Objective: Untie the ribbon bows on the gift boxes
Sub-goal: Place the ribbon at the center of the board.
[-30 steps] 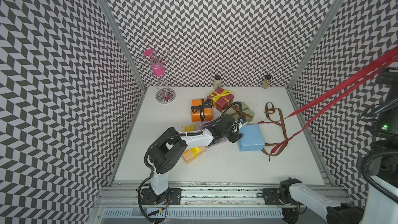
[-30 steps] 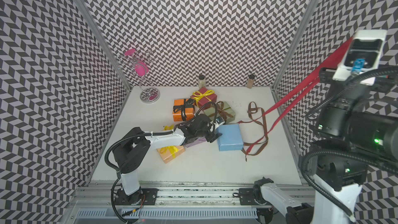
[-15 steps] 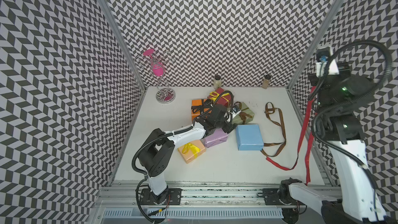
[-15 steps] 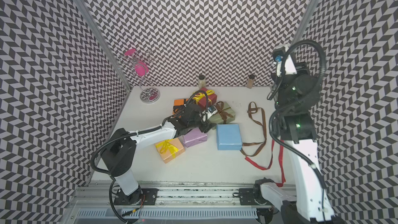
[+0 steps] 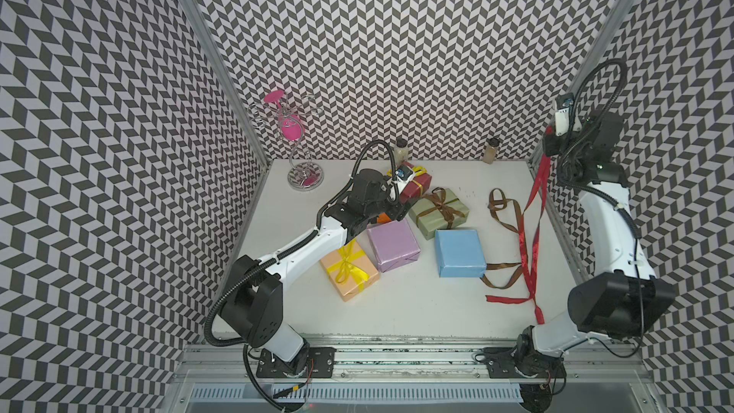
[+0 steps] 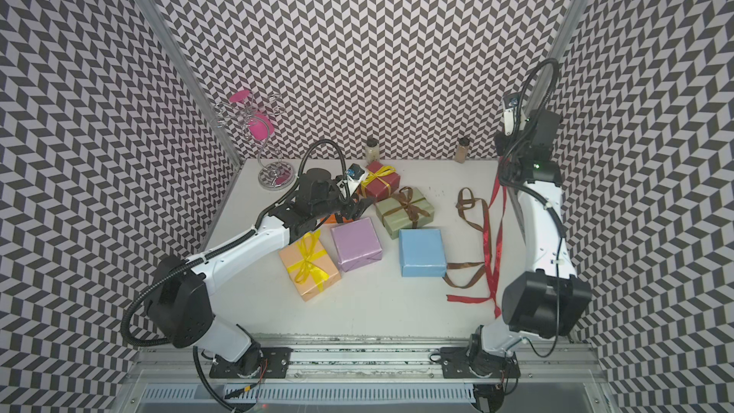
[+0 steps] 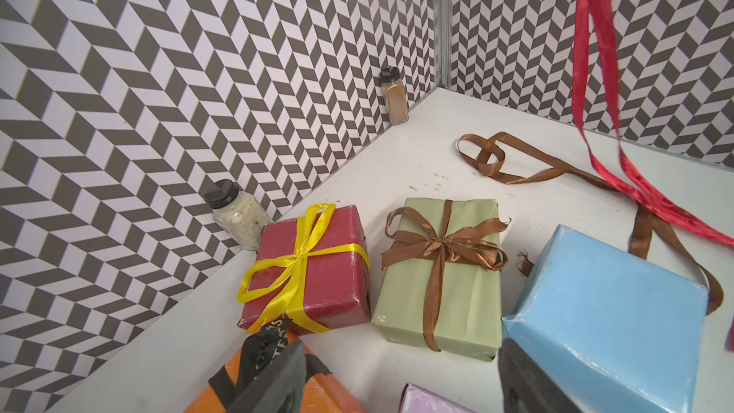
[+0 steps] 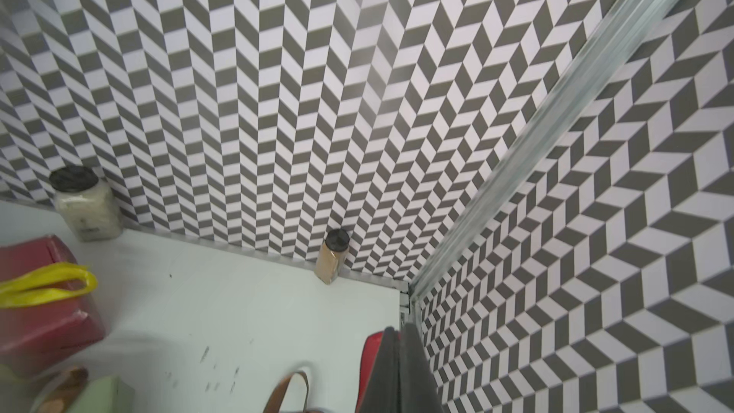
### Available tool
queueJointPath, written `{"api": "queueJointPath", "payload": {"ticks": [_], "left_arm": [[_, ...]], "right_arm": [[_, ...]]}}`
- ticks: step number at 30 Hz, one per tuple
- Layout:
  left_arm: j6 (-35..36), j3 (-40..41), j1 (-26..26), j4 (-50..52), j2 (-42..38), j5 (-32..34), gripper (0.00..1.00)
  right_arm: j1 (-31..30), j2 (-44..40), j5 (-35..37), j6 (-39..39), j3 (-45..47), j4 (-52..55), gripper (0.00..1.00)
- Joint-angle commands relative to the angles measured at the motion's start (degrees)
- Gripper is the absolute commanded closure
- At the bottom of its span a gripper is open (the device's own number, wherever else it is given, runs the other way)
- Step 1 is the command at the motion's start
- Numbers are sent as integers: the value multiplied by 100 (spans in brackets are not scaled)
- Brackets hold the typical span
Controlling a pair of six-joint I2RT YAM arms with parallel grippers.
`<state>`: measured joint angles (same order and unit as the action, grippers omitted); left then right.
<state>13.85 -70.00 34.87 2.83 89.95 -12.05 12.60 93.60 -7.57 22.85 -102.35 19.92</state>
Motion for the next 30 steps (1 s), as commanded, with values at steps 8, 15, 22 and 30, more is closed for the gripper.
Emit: {"api": "queueJointPath", "payload": {"ticks": [8,15,22,30], "left_arm": [[-53,-133,11,148,235,-87,24],[-33,-389,7,249,689,13,24],[45,-1073,2,584,1476,159,25],[-93,-1560,-7,479,2326,492,26]], "right_arm": [[63,347,-640,-388,1136,-519,100],[50,291,-669,-123,2628,-840,70],[-185,-141,-772,701,2815,-418,35],[-1031,-852,-1939,1723,4243,-595,54]]}}
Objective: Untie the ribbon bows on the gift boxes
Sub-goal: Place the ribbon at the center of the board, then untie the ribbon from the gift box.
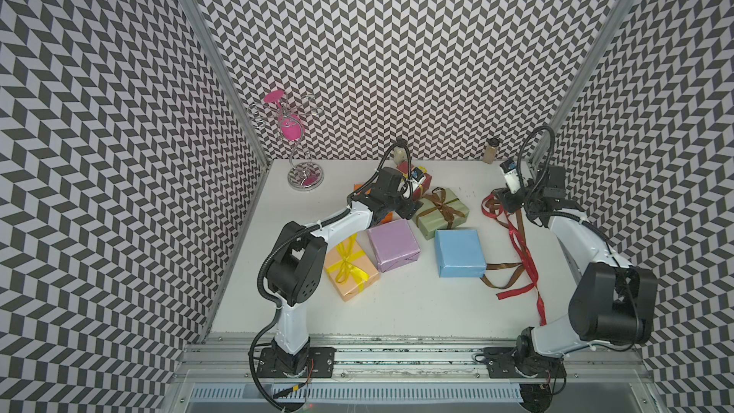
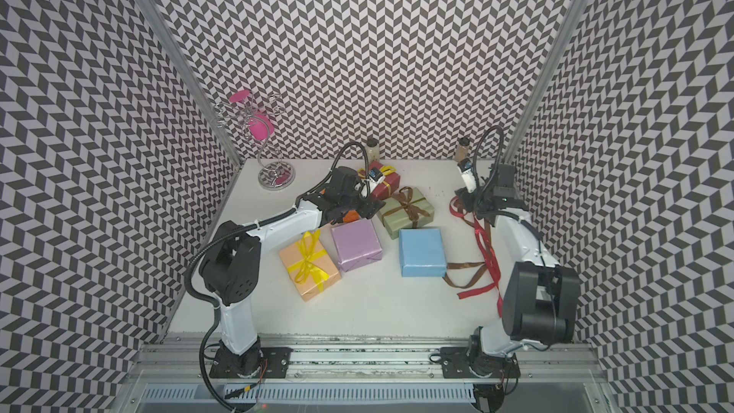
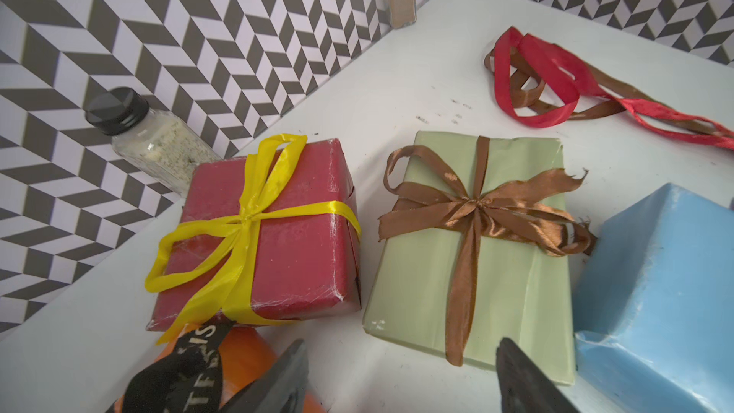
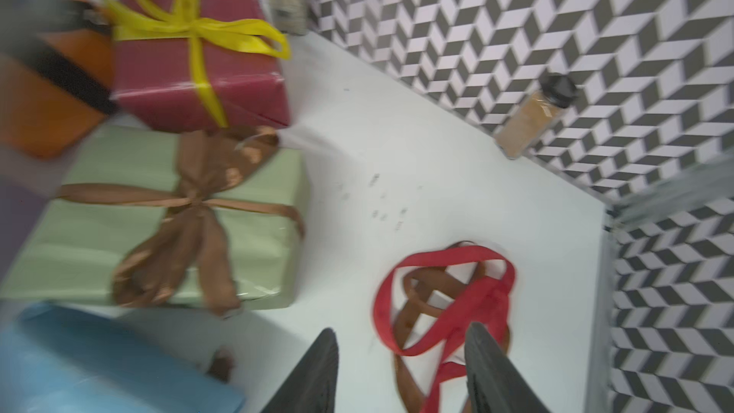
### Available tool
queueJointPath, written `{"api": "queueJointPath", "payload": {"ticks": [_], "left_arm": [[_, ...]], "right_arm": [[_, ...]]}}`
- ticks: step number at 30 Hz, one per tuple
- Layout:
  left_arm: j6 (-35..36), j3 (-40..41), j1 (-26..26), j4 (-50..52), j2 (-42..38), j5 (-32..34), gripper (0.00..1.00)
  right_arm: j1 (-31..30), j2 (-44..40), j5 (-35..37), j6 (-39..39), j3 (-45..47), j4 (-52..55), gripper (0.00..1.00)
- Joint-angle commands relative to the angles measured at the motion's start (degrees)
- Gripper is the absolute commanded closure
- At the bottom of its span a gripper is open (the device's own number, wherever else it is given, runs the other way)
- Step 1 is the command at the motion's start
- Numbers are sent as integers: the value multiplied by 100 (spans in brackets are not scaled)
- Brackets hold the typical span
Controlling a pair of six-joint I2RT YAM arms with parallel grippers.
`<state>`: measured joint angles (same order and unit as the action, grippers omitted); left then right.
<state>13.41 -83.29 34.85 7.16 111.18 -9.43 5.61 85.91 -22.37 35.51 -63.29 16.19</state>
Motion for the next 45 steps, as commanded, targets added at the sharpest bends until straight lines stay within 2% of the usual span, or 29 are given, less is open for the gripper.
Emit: {"api": "queueJointPath", "payload": {"ticks": [1,6,11,14,23,39,42,45], "left_arm": [[-53,-305,-11,51,296,303,26],[-77,-741,-7,38,771,658,27],[-117,-1010,4,-179,1088,729,27],[-193,-1272,4,-82,1326,784,27],[-181,-1331,33,-137,1587,960,27],[-216,-1303,49,-89,1717,1013,27],[-192,-1296,48,-79,1729,1030,27],[-165,-1274,65,-79,1717,1050,27]], "right_arm": [[-468,-91,-373,455,456,-318,54],[-916,99,-228,302,597,-687,57],[-983,558,-189,308,219,-581,63],[-985,984,-297,442,-209,-136,65],[-1114,1391,-461,638,-307,96,61],[-1153,1653,-10,760,-131,36,61],[-1165,1675,53,740,-140,24,66],[-1182,1700,49,737,-183,79,78]]}}
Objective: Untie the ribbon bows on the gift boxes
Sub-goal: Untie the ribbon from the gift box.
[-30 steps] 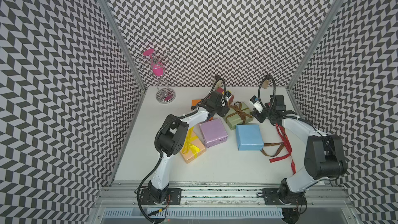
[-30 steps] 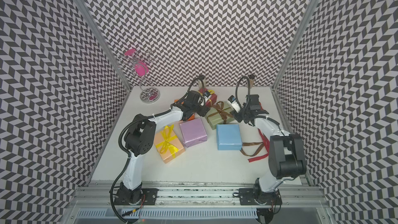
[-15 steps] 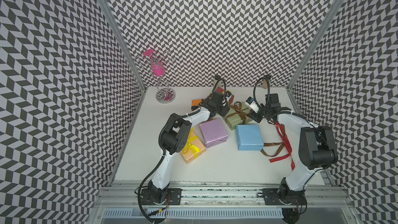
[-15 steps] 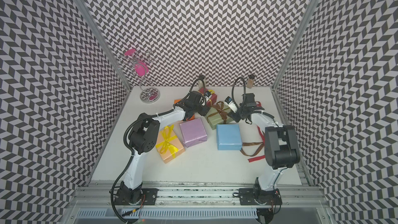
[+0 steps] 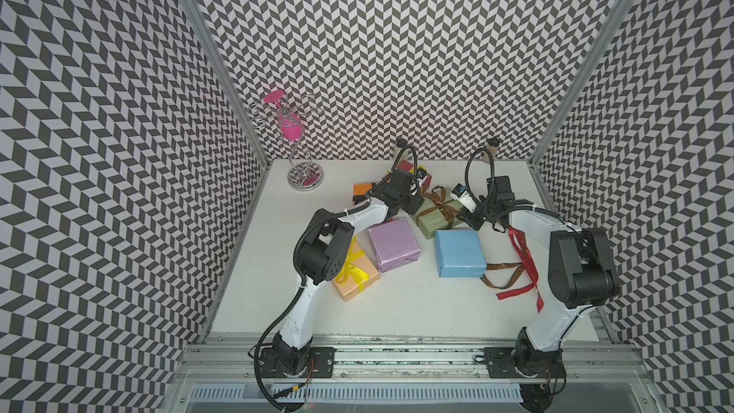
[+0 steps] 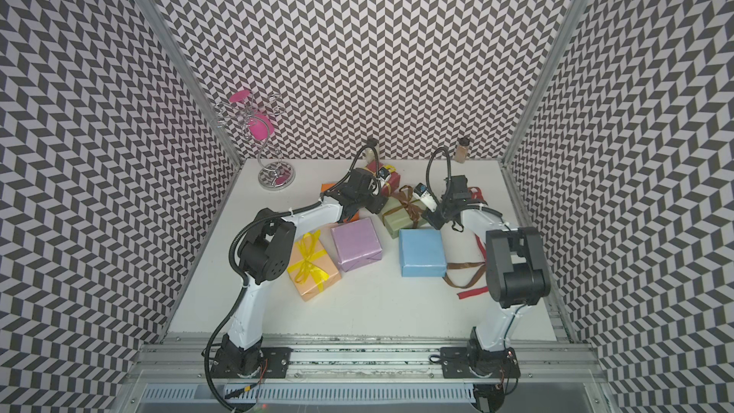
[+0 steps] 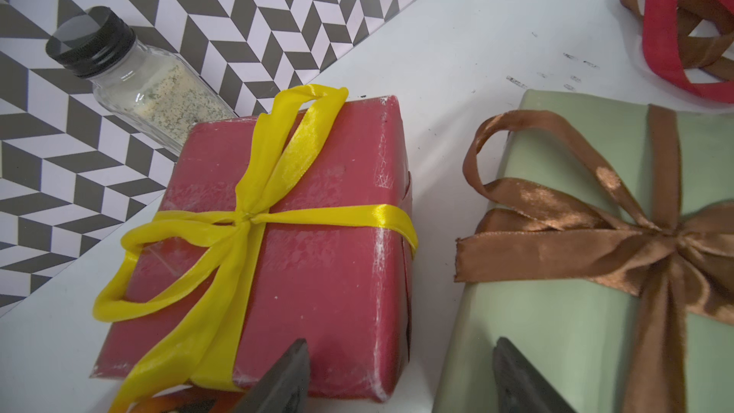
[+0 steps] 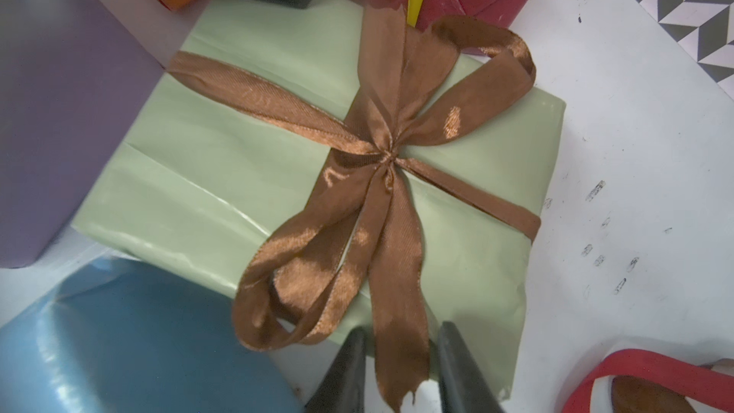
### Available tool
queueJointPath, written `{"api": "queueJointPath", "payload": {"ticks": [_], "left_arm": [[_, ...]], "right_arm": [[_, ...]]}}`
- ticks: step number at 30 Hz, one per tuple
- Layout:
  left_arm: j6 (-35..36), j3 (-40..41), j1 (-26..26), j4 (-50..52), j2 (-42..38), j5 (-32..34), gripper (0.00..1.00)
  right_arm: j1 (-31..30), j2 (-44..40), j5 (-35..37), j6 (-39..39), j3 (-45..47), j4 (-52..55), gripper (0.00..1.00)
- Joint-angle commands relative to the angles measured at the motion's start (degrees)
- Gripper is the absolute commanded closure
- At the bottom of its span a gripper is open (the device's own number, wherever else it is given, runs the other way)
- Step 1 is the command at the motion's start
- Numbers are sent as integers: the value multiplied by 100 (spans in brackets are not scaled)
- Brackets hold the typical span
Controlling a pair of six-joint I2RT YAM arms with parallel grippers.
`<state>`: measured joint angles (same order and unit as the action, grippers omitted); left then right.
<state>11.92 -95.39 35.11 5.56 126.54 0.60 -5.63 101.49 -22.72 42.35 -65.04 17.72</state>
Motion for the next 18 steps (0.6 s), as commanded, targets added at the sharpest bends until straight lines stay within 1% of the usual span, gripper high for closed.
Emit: {"api": "queueJointPath", "payload": {"ticks": [1,4,7,12,16,18], "left_arm": [[2,-50,47,78,180,52,27],[54,-1,79,68,170,88,27],[108,12,116,34,190,107,27],[272,11,245,29,196,224,27],[358,67,328,-52,134,370,27],[371,91,330,-90,102,345,27]], "right_arm": [[-61,149,75,49,-30,-43,81],[-57,177,7,52,-138,135,93],[-57,173,-106,74,-232,312,100],[-47,62,-265,115,-364,636,100],[-52,-164,-477,143,-422,896,100],[-45,-270,-552,143,-431,977,100]]}}
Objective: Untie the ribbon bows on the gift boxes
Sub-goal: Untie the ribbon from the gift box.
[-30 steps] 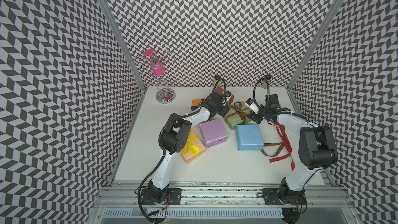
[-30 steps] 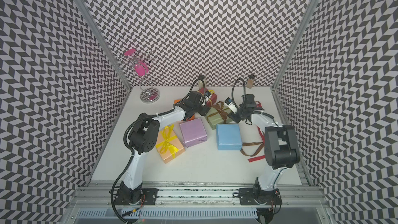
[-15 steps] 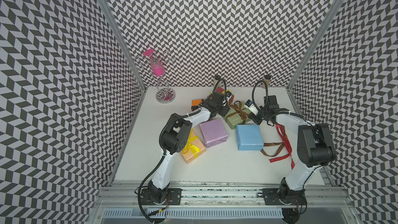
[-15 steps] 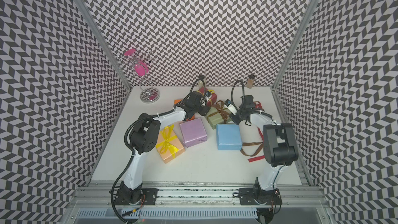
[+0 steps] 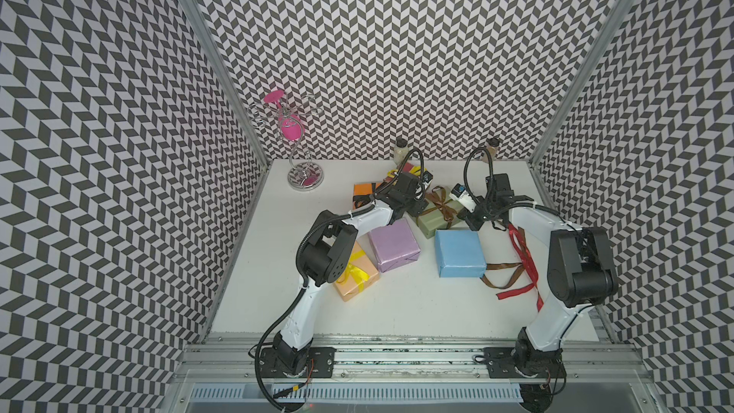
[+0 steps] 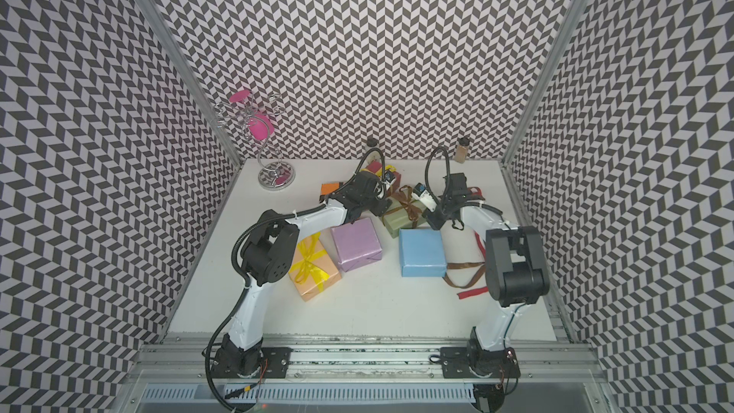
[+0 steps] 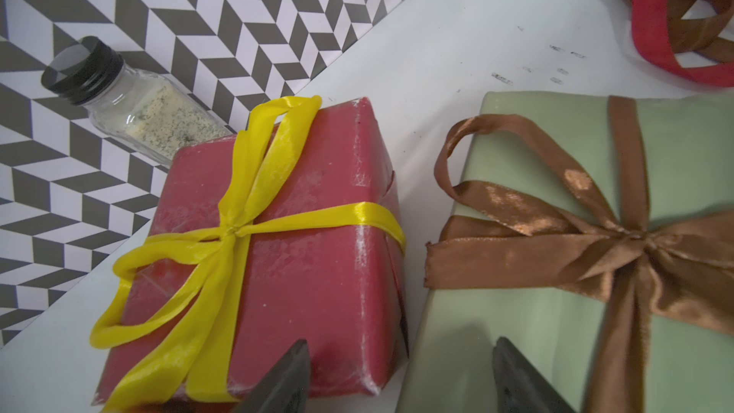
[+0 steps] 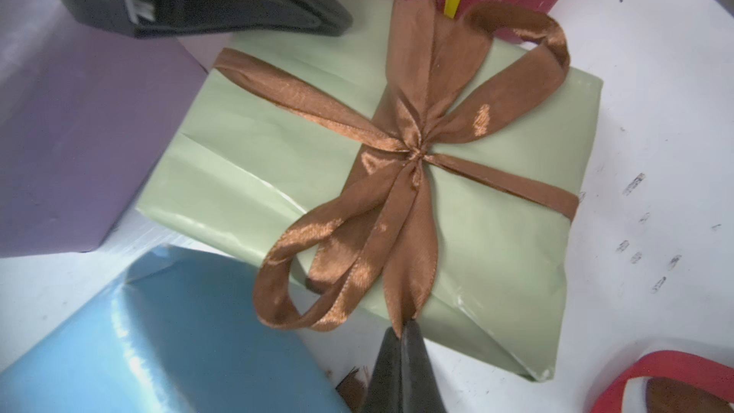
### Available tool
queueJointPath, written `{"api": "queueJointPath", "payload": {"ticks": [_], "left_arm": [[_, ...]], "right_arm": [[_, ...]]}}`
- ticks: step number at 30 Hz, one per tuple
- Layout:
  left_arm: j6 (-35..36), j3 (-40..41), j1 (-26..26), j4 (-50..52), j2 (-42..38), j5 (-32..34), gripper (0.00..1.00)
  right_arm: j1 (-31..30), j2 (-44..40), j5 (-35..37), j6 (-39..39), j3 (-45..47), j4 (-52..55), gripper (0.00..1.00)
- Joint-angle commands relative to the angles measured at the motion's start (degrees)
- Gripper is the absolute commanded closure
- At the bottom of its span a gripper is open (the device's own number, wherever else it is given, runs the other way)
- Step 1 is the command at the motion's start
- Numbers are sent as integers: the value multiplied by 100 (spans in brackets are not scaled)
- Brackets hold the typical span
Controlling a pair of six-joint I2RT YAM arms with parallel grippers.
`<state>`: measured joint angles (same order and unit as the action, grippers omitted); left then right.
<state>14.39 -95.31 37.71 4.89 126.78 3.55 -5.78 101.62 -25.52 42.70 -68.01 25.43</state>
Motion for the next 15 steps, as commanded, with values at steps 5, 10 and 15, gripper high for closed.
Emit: {"api": "queueJointPath", "payload": {"ticks": [5,10,15], "left_arm": [[245,-25,157,89,253,361,27],[385,144,232,63,281,557,27],[440,382,236,-24,190,618,27]], "right_arm": [[-25,-581,-322,87,-219,405,100],[12,-968,-366,34,-339,574,100],[156,-1337,-358,-51,-520,661,100]]}}
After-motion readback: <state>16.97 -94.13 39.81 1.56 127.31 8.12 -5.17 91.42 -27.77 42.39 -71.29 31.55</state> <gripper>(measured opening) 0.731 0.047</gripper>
